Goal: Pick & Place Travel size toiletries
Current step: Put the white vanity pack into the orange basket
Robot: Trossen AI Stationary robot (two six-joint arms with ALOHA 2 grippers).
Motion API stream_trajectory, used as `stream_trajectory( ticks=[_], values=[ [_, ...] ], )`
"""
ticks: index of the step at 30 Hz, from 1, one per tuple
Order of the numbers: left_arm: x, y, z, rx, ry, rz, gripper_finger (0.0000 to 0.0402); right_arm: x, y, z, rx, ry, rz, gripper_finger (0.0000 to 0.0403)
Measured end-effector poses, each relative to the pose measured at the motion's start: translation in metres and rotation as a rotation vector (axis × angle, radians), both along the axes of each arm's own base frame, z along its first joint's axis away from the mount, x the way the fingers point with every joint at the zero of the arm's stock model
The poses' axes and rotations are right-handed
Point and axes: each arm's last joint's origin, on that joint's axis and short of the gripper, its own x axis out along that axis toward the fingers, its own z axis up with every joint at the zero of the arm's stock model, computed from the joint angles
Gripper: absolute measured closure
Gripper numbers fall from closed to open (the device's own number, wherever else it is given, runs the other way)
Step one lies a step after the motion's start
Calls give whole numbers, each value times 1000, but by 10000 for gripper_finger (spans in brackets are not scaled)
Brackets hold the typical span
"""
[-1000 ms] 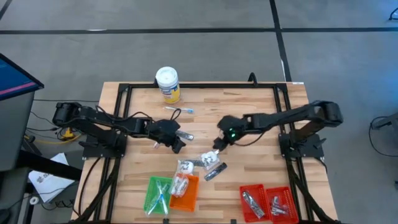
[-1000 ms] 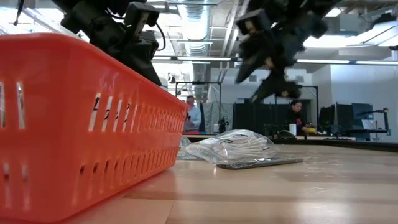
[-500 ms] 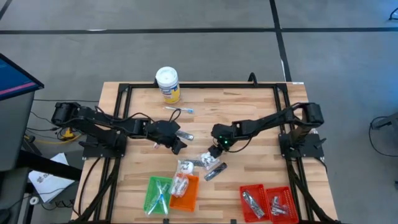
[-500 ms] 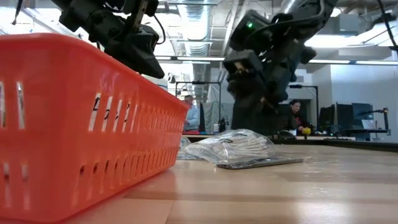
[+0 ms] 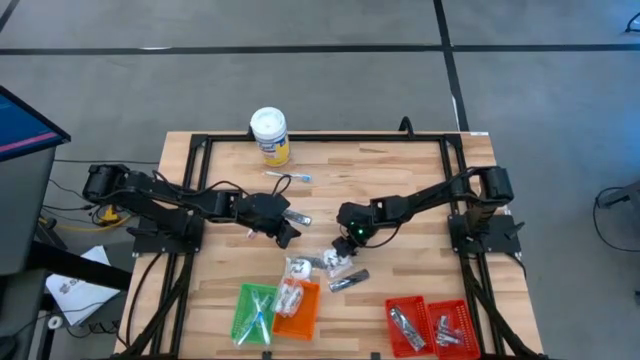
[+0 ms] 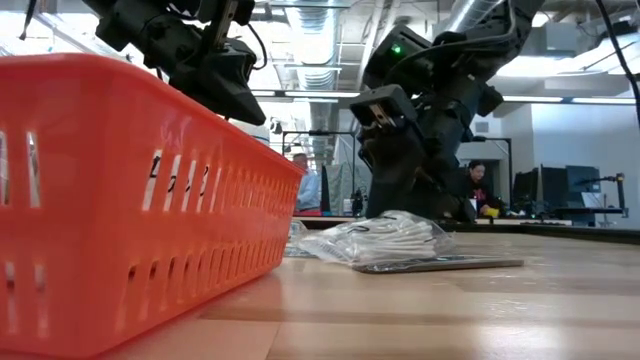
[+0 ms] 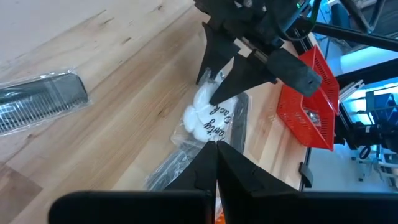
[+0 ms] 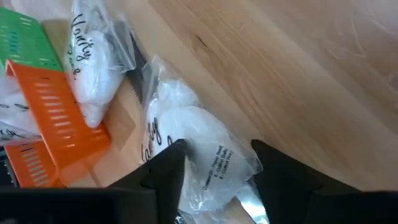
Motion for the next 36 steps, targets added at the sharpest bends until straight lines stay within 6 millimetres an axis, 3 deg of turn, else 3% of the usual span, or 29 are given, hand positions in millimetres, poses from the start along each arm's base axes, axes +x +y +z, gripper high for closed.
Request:
stream_trajectory(
  ticks=[4,11,19,25,32,36],
  values=[
    [0,0,0,1,0,0,401,0,0,2,9,-3,-13,287],
    [0,0,0,7,-1,6,401,-1,-6,27,-9,-98,-42,391],
    [-1,2,3,27,-16,51,401,-18,-32,93,-81,-308,-237,386],
    [-8,8,27,79,-150,155,400,-40,-49,136,-90,-451,-332,389],
    [-18,26,62,18,-375,244,396,-55,-53,161,-120,-550,-391,394],
    [-17,40,74,-101,-498,249,358,-54,-52,166,-118,-601,-392,395]
  ],
)
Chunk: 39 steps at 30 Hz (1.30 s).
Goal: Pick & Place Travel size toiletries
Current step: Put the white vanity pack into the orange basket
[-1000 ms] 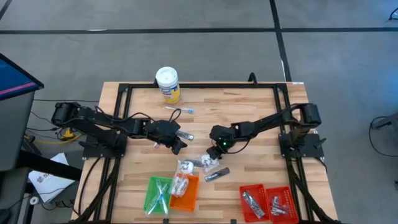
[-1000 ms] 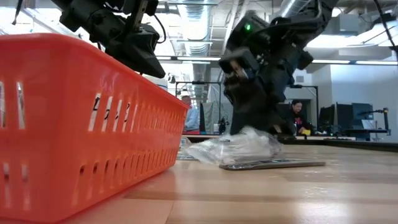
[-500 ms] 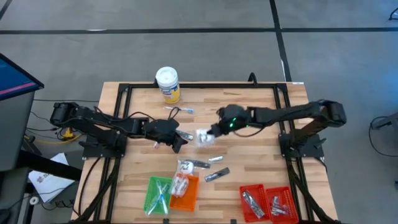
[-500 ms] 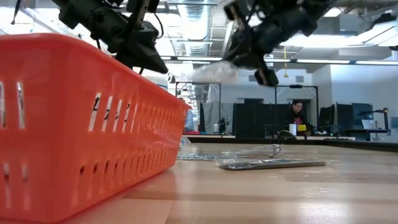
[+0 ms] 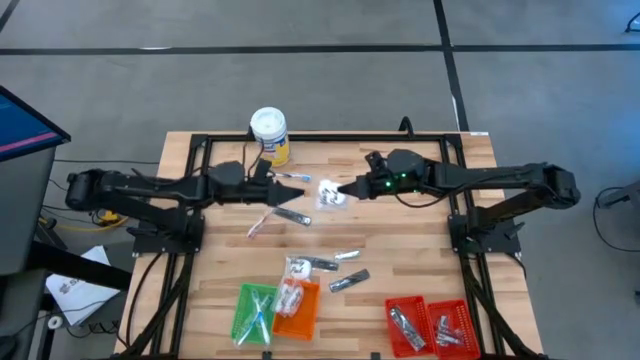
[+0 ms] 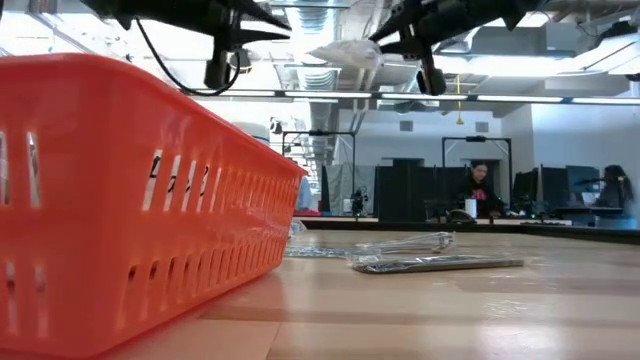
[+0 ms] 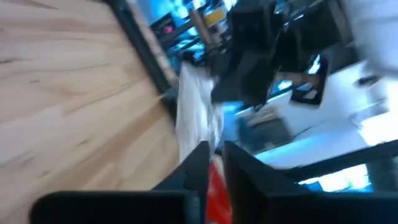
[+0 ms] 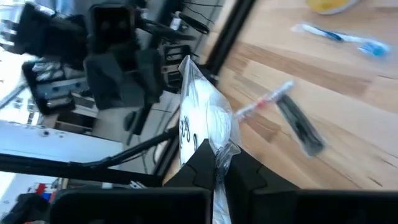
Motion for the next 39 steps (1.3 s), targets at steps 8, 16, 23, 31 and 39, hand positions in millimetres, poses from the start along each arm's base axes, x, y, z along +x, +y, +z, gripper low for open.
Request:
stream_trajectory(
  ticks=[8,16,23,31,39],
  values=[
    [2,6,2,-39,-39,-27,241,1,-1,4,-6,-44,-17,390],
    [4,7,0,-12,-35,-31,192,3,-1,9,-5,-97,-27,388],
    [7,7,-1,-1,-41,-22,199,4,-3,9,-6,-114,-53,393],
    [7,10,0,15,-57,-6,223,5,-4,9,1,-110,-65,390],
    [11,10,-5,27,-37,-4,228,4,-9,9,0,-110,-90,390]
  ],
)
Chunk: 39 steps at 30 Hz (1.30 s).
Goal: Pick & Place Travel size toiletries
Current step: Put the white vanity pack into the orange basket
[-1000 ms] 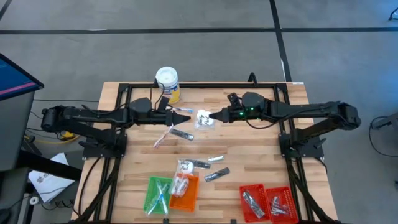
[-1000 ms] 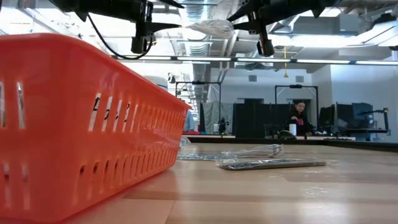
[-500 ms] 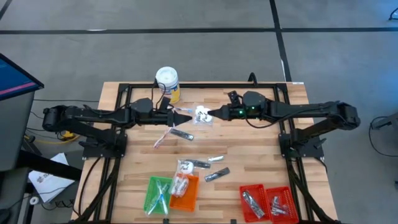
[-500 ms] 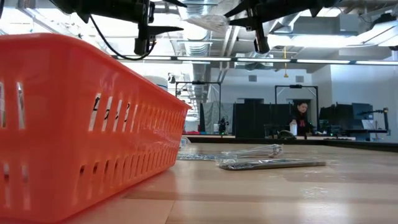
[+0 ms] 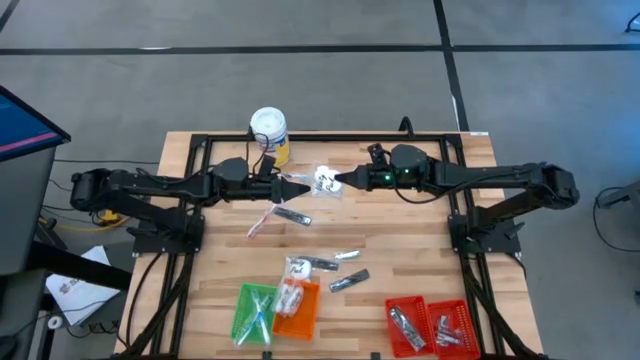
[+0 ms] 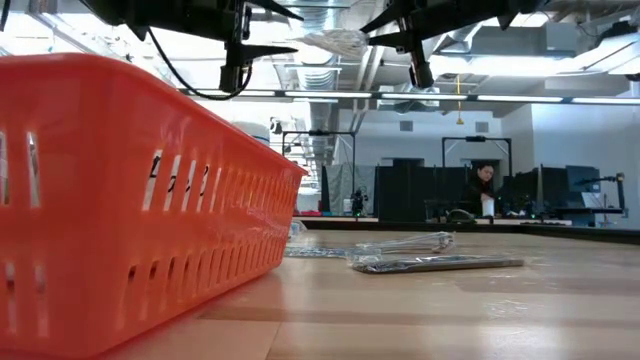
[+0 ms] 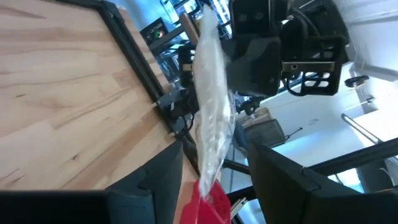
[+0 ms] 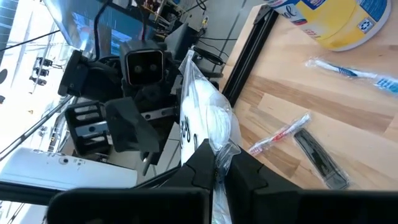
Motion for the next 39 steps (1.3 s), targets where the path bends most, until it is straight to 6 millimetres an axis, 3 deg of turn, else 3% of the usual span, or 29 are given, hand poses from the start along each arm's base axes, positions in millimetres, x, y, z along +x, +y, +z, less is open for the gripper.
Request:
stream_trajectory(
  ticks=[18,24,29,39],
  values=[
    [0,14,6,38,-61,65,263,0,-1,0,-3,1,-16,389],
    [0,14,6,39,-67,62,265,0,-1,0,-4,1,-16,389],
    [7,25,3,38,-117,74,261,0,-1,0,-4,2,-17,388],
    [10,16,2,37,-117,10,264,0,-1,0,1,3,-21,387]
  ],
)
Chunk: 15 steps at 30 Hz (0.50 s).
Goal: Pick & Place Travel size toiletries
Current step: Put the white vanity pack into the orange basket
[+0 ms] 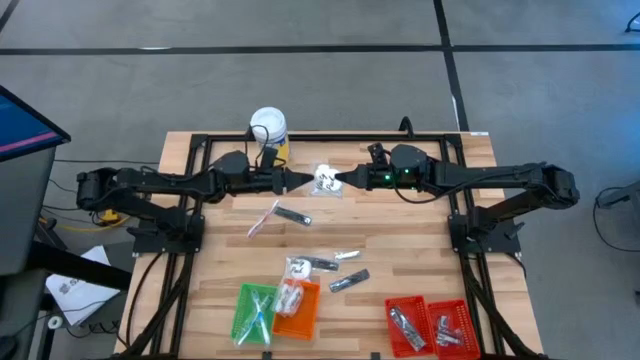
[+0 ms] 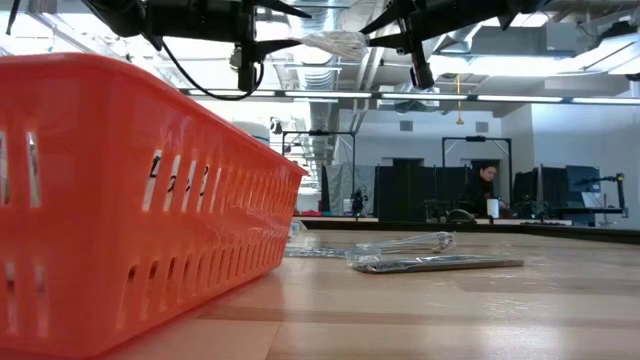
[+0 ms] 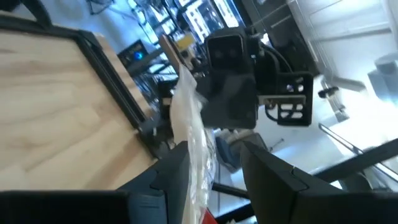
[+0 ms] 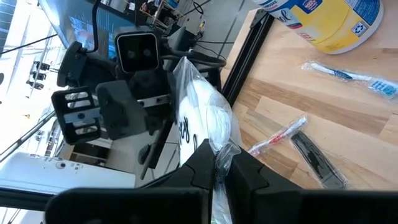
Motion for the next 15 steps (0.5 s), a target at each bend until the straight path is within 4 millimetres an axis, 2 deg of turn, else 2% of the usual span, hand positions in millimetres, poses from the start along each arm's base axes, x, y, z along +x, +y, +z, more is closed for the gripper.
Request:
stream_trajectory(
  ticks=[10,15],
  values=[
    [12,2,-18,-31,65,-2,266,0,-2,0,2,-2,-8,387],
    [13,1,-18,-34,61,-5,292,0,-3,0,2,-3,-12,387]
  ],
)
